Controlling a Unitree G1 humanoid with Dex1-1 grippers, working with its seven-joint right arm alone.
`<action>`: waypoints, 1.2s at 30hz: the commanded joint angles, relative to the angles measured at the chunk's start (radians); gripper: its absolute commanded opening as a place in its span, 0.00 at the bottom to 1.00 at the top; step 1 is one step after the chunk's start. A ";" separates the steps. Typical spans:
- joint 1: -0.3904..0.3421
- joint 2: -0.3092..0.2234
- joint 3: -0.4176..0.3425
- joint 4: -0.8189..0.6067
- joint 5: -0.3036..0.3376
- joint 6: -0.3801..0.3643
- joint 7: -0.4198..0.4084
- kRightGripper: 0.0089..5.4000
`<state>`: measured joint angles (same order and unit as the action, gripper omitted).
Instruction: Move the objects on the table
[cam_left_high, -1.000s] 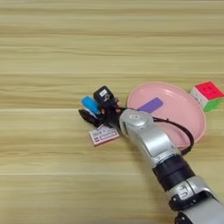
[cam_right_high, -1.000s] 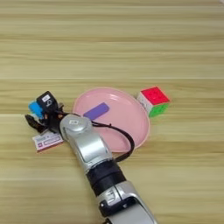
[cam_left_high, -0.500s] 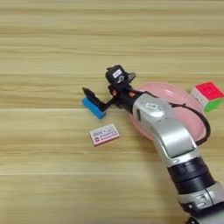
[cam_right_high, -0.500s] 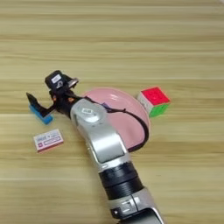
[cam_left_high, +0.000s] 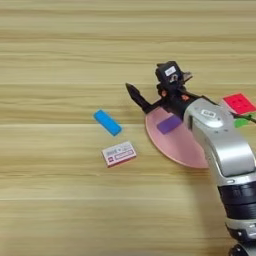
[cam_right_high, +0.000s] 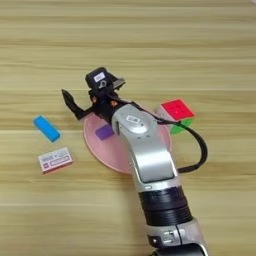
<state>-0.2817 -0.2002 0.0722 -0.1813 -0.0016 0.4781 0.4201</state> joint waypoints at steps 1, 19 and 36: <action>-0.034 -0.051 -0.060 -0.017 0.003 -0.042 -0.027 1.00; 0.028 -0.156 -0.046 0.180 -0.111 -0.160 -0.064 1.00; 0.011 -0.162 0.028 0.252 -0.174 -0.210 -0.042 1.00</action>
<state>-0.2223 -0.3311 0.0972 0.1056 -0.1605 0.2925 0.3789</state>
